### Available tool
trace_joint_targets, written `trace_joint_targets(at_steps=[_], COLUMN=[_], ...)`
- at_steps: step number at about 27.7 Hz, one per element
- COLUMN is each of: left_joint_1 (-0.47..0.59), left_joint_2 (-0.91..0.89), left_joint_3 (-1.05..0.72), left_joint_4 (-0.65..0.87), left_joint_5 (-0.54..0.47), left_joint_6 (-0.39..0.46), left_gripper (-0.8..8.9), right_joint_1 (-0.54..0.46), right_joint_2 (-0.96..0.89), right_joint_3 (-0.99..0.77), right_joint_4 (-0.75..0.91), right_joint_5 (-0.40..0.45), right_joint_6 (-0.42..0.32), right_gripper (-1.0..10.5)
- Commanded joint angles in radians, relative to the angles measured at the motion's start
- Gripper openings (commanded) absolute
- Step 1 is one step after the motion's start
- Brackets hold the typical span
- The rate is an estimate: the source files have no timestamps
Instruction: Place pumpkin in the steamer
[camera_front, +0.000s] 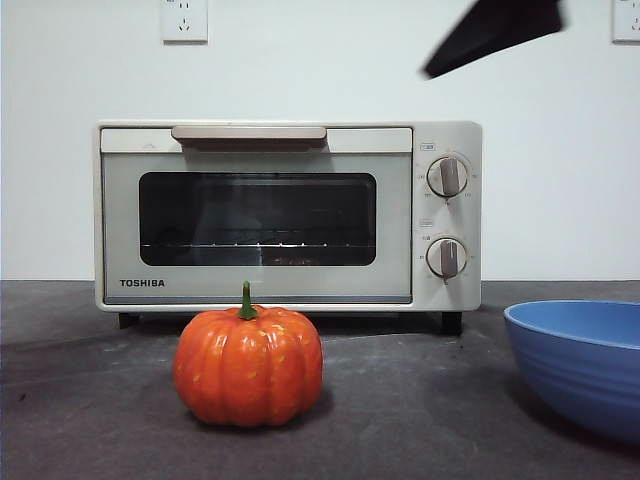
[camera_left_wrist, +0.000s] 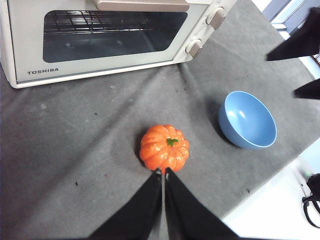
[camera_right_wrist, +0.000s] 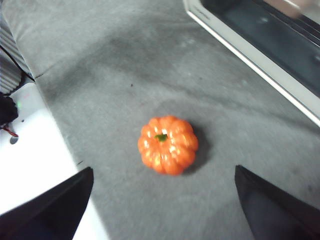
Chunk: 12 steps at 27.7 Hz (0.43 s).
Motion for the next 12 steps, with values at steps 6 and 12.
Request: trace_joint_targets(at_steps=[6,12], left_joint_1=[-0.002,-0.002], left_joint_2=[0.003,0.003], left_joint_3=[0.022,0.022], left_joint_4=[0.010,0.011], left_joint_5=[0.005,0.005], left_joint_6=[0.014,0.014], left_gripper=[0.16,0.16], right_joint_1=[0.134,0.215], right_joint_2=[0.191,0.337], right_joint_3=[0.027,0.027], right_joint_4=[0.109,0.189], right_joint_5=[0.086,0.175], right_joint_6=[0.013,0.018], right_gripper=[4.5,4.5])
